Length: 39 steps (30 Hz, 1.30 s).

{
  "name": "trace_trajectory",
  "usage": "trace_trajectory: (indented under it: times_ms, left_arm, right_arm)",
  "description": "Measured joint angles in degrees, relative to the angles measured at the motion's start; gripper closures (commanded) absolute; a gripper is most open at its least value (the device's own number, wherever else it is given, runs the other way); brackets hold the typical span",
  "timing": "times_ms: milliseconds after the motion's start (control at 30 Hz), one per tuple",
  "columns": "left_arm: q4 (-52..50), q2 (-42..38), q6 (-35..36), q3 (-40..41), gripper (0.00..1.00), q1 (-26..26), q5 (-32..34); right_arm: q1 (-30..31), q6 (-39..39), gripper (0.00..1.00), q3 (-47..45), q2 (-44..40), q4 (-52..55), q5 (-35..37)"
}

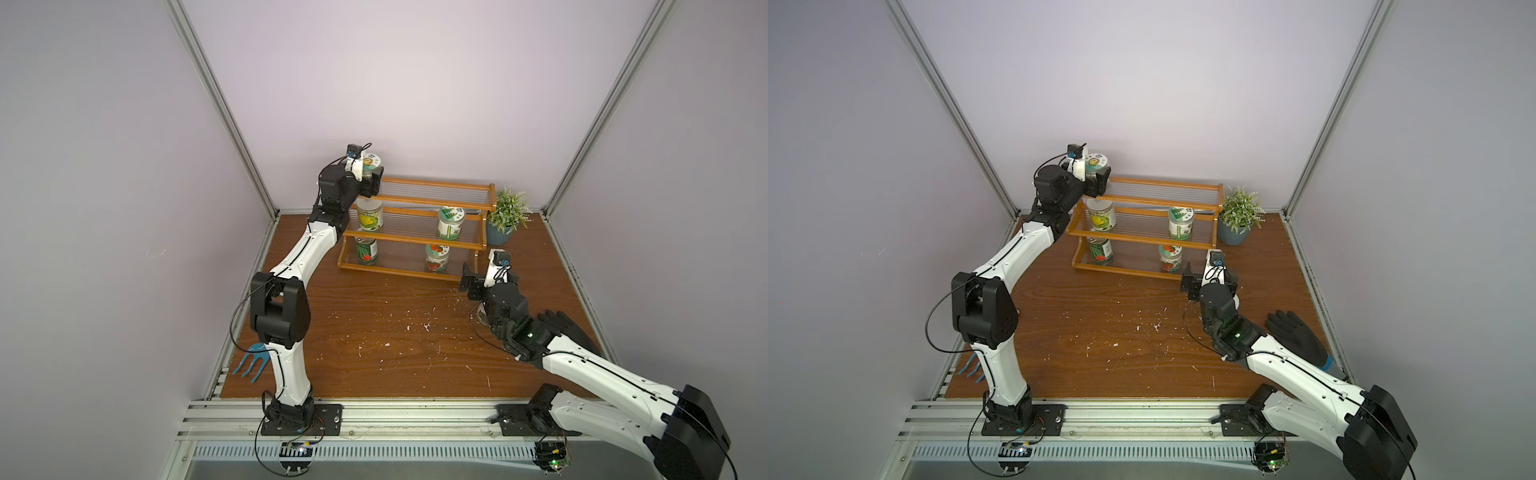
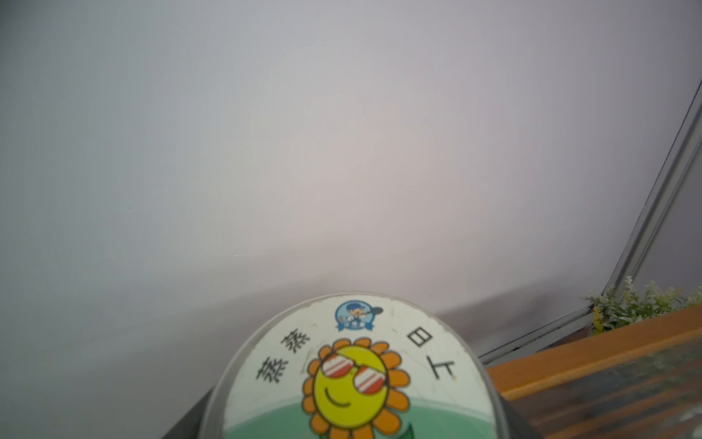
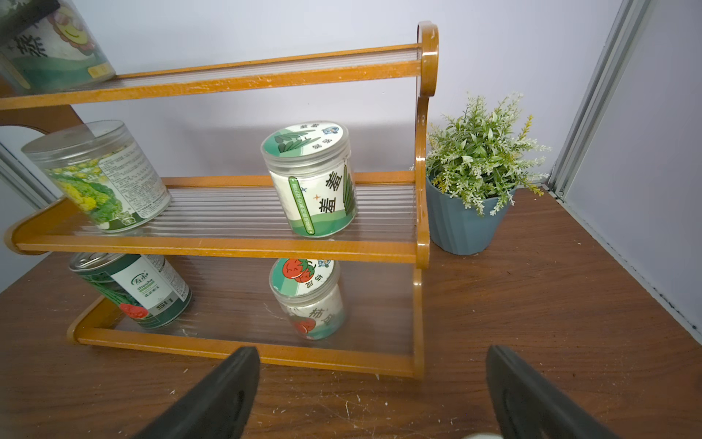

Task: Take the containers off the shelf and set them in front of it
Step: 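Pick up a container from the shelf.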

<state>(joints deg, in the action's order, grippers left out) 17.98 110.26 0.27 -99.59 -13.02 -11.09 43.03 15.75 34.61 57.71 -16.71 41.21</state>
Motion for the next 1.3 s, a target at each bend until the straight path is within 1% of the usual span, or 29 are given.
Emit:
trace_trajectory:
  times_ms: [233, 333, 367, 633, 733, 867, 933, 1033, 1300]
  left_arm:
    - [0.0, 0.0, 0.0, 0.0, 0.41, -0.2, 0.6]
    - [0.0, -0.1, 0.3, 0.0, 0.51, -0.3, 0.7]
    - [-0.1, -0.2, 0.4, 0.0, 0.52, -0.4, 0.8]
    - [-2.4, -3.8, 0.7, 0.0, 0.51, -0.8, 0.9]
    - [-2.7, -7.0, 0.6, 0.4, 0.51, -0.9, 0.9]
    - [-2.4, -12.9, 0.3, 3.2, 0.52, -1.2, 0.8]
    - [-2.1, -16.0, 0.2, 5.8, 0.52, -1.4, 0.8]
    - [-1.8, -21.4, 0.2, 12.3, 0.52, -2.3, 0.9]
    - [-3.4, -40.4, -0.3, 39.0, 0.51, -7.5, 3.9]
  right_arm:
    - [0.0, 0.0, 0.01, 0.0, 0.0, -0.2, 0.0]
    - [0.0, 0.0, 0.01, 0.0, 0.0, -0.3, 0.0]
    - [0.0, 0.0, 0.01, 0.0, 0.0, -0.4, 0.0]
    - [0.0, 0.0, 0.01, 0.0, 0.0, -1.4, -0.6]
    - [0.0, 0.0, 0.01, 0.0, 0.0, -1.7, -1.0]
    - [0.0, 0.0, 0.01, 0.0, 0.0, -2.1, -1.1]
    - [0.0, 0.0, 0.01, 0.0, 0.0, -2.2, -1.1]
    - [0.0, 0.0, 0.01, 0.0, 0.0, -2.6, -1.3]
    - [0.0, -0.1, 0.01, 0.0, 0.1, -2.8, -3.2]
